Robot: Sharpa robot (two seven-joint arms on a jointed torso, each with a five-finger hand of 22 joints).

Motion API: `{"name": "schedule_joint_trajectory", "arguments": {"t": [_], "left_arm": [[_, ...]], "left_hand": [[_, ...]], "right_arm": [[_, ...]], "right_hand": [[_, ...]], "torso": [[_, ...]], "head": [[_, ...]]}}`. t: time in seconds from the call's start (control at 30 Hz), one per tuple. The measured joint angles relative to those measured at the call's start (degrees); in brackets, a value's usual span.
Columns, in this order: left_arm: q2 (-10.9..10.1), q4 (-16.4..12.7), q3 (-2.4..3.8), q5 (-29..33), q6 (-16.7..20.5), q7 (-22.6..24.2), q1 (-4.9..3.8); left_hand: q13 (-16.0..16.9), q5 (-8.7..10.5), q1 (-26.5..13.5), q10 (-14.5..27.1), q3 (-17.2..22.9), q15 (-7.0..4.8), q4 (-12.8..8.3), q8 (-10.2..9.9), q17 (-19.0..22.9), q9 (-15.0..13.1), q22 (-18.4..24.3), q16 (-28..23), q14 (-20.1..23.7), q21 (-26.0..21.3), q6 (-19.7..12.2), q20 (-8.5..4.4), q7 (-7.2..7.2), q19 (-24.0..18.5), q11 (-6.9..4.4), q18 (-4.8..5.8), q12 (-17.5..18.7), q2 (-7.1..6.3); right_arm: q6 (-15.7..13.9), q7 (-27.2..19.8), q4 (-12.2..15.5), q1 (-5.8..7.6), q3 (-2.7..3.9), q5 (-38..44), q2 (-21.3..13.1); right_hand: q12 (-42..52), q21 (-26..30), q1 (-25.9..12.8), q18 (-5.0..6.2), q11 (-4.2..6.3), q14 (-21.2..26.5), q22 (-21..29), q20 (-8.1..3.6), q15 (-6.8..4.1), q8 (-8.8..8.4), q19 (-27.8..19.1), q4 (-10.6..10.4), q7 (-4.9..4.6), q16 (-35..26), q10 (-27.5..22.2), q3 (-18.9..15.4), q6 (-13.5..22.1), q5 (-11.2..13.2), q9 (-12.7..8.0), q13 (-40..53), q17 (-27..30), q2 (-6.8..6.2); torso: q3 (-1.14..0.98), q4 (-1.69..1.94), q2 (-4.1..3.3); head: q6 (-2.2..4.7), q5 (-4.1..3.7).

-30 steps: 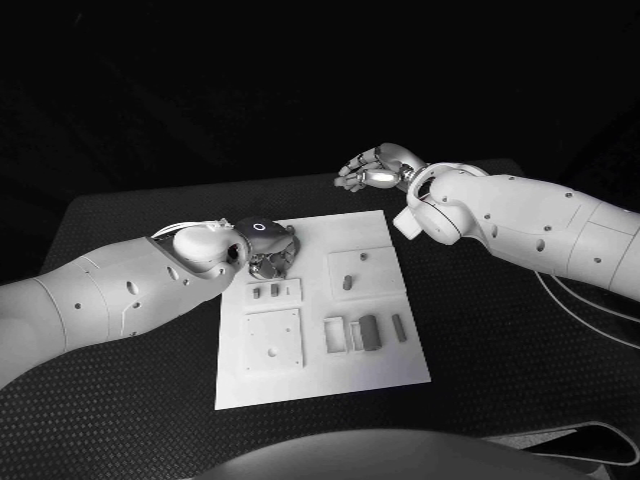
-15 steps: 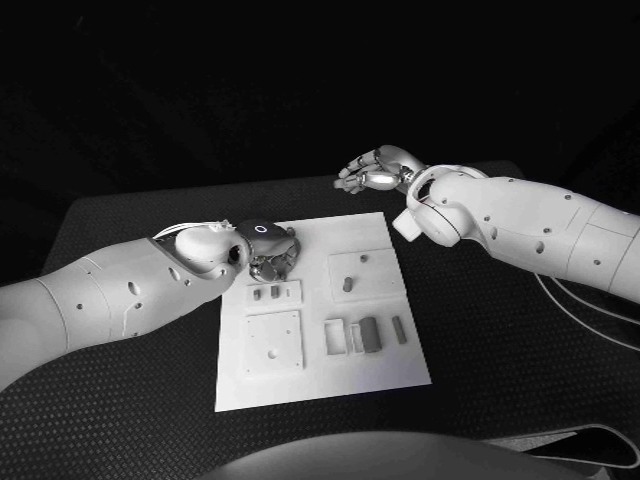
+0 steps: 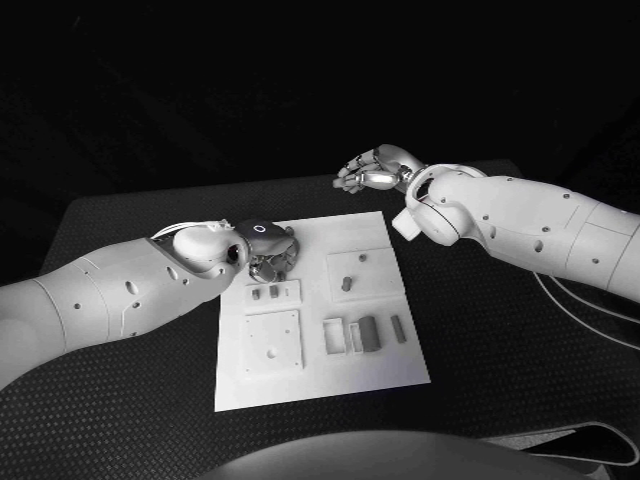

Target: Assemble the parts on the task board

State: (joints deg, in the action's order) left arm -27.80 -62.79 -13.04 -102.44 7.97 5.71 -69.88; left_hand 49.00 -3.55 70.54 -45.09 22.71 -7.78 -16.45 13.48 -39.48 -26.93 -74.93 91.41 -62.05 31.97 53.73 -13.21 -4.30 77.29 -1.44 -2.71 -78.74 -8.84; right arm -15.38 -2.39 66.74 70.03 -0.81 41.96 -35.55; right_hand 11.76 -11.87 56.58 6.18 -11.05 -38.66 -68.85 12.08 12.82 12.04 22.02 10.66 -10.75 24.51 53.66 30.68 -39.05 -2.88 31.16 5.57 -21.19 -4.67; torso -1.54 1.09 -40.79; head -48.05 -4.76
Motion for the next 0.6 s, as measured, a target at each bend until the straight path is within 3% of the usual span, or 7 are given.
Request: {"name": "schedule_joint_trajectory", "arguments": {"t": [0.23, 0.6], "left_arm": [[0.0, 0.0, 0.03, 0.1, -0.3, 0.0, -0.02], [0.3, 0.3, 0.07, 0.5, -1.1, 0.4, -0.08]], "left_hand": [[-0.3, 0.00, -0.2, 0.1, 0.4, 0.00, -0.1, 0.2, 0.0, -0.2, 0.0, 0.0, 0.0, 0.0, 0.5, 0.00, -0.53, 0.0, 0.07, -0.01, -0.3, 0.36], [-0.9, 0.05, -0.5, 0.1, 0.9, 0.22, 0.1, 0.8, -0.1, -0.1, 0.0, 0.0, 0.2, 0.5, 1.6, 0.22, -0.91, -0.2, 0.07, -0.08, -0.6, 2.25]], "right_arm": [[0.0, 0.0, 0.0, 0.00, 0.00, 0.0, 0.0], [0.0, 0.0, 0.0, 0.00, 0.00, 0.0, 0.0]], "right_hand": [[0.0, 0.0, 0.0, 0.00, 0.00, 0.0, -0.1, 0.00, 0.00, 0.00, 0.0, 0.0, 0.00, 0.0, 0.0, 0.0, 0.0, 0.0, 0.0, 0.0, 0.0, 0.00], [0.0, 0.1, 0.0, 0.00, -0.21, 0.0, 0.0, 0.00, 0.00, -0.01, 0.0, -0.2, 0.00, 0.0, 0.2, 0.1, 0.0, 0.0, -0.1, -0.1, 0.0, 0.00]], "torso": [[0.02, 0.03, -0.01], [0.03, 0.07, -0.01]], "head": [[-0.04, -0.05], [-0.15, -0.08]]}}
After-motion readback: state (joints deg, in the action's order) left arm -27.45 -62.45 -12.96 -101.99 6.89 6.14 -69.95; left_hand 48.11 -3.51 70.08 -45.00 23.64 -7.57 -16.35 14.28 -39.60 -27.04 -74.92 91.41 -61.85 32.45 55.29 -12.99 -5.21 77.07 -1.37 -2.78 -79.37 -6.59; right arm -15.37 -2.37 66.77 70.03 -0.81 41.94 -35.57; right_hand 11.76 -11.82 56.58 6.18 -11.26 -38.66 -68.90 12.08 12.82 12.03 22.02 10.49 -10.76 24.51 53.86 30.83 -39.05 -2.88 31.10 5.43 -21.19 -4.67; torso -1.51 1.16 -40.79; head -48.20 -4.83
